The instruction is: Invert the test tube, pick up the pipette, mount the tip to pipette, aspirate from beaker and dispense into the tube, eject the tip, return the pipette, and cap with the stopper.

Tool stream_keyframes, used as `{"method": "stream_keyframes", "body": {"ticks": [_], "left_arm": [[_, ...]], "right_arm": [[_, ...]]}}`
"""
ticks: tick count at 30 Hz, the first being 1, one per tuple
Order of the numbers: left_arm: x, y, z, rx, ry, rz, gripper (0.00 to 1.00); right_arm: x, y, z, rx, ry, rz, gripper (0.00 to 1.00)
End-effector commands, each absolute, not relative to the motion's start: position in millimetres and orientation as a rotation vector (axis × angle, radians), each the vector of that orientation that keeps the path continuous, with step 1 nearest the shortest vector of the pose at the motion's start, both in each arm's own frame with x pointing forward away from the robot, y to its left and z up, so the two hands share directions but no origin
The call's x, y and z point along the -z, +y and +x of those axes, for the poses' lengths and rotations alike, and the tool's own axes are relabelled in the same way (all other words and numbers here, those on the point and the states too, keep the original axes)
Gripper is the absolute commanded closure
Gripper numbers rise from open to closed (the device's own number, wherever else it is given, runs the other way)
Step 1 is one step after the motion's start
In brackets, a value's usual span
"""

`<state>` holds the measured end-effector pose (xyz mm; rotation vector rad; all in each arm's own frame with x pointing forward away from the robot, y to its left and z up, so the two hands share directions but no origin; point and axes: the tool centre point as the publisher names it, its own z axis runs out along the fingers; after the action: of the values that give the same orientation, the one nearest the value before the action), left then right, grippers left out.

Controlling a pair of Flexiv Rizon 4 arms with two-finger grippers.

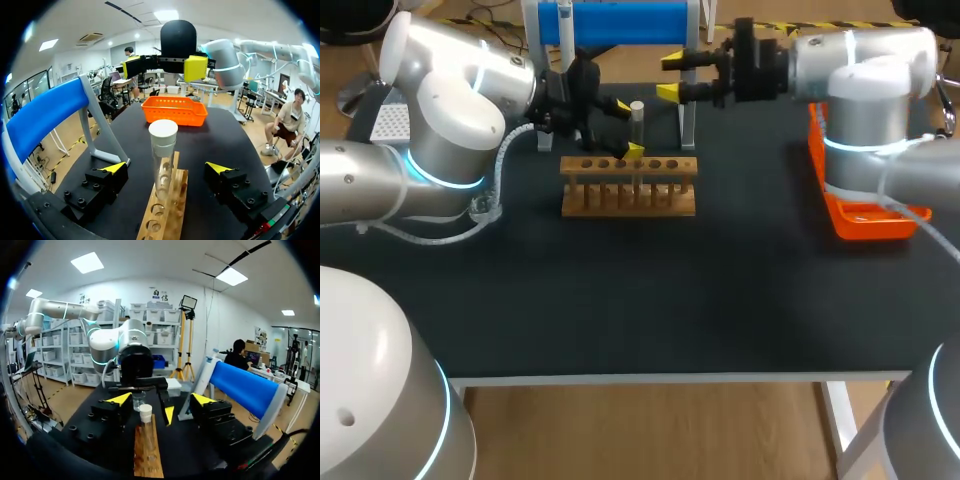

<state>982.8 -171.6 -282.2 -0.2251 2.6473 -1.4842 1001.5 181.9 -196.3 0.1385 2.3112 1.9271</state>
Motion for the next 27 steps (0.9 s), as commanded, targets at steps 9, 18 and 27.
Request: {"method": "stream_keyframes", "body": {"ticks": [9, 18, 27], "left_arm": [[282, -171, 982, 1.484, 2.645, -0.227, 0.0], [282, -171, 982, 1.484, 2.645, -0.227, 0.0], [284, -155, 964, 1.451, 2.62, -0.318, 0.0]], "right_arm": [[208, 133, 967, -1.68, 2.358, 0.248, 0.0], [208, 133, 967, -1.68, 2.358, 0.248, 0.0], [208, 133, 967, -1.68, 2.358, 0.248, 0.0]]}}
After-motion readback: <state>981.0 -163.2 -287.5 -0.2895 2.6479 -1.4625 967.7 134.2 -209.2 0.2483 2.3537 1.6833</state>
